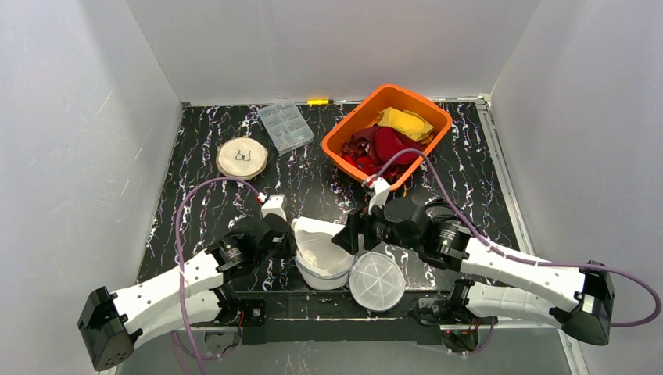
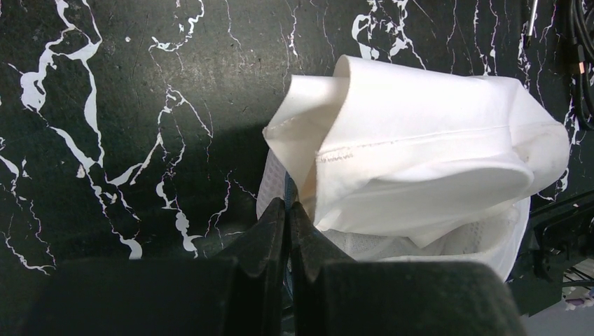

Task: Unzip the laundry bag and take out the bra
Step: Pick up the bra from the laundry bag.

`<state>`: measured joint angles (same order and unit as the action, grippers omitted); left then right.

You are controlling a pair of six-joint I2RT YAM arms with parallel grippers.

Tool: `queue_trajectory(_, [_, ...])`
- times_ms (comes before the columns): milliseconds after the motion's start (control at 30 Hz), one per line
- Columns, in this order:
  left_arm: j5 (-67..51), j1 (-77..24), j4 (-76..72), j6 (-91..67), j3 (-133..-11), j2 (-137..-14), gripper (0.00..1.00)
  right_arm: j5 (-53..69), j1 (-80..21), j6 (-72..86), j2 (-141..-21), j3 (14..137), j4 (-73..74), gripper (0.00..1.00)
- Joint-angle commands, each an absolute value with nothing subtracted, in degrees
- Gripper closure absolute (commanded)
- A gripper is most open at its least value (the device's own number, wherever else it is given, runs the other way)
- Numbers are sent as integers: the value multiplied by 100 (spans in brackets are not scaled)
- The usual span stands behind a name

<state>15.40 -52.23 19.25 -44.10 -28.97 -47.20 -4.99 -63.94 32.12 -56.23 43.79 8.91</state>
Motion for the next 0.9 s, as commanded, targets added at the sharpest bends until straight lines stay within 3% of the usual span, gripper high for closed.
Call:
queue_trajectory(0, [1619,-5195,1949,-4450,-2849,-4595,100,-855,-6420,3878,-5292,3949,981,16])
queue_trajectory(100, [1617,-5196,1951,-4472,-2835,-4555,100,-920,-6421,4181,-5203,3665,870,3])
queue_trajectory(300, [1611,-5200,1969,-4508,-2832,-4513,100,-761,-6422,4262,-5517,3469,487,1])
queue_trajectory(600, [1506,-5198,1932,-4608,-2782,-4550,100,-705,-6423,3995,-6460,3850,88,10])
queue_trajectory(867, [1442,-5199,1885,-4614,-2778,-4553,100,-853,-6423,3902,-6788,3913,-305,25])
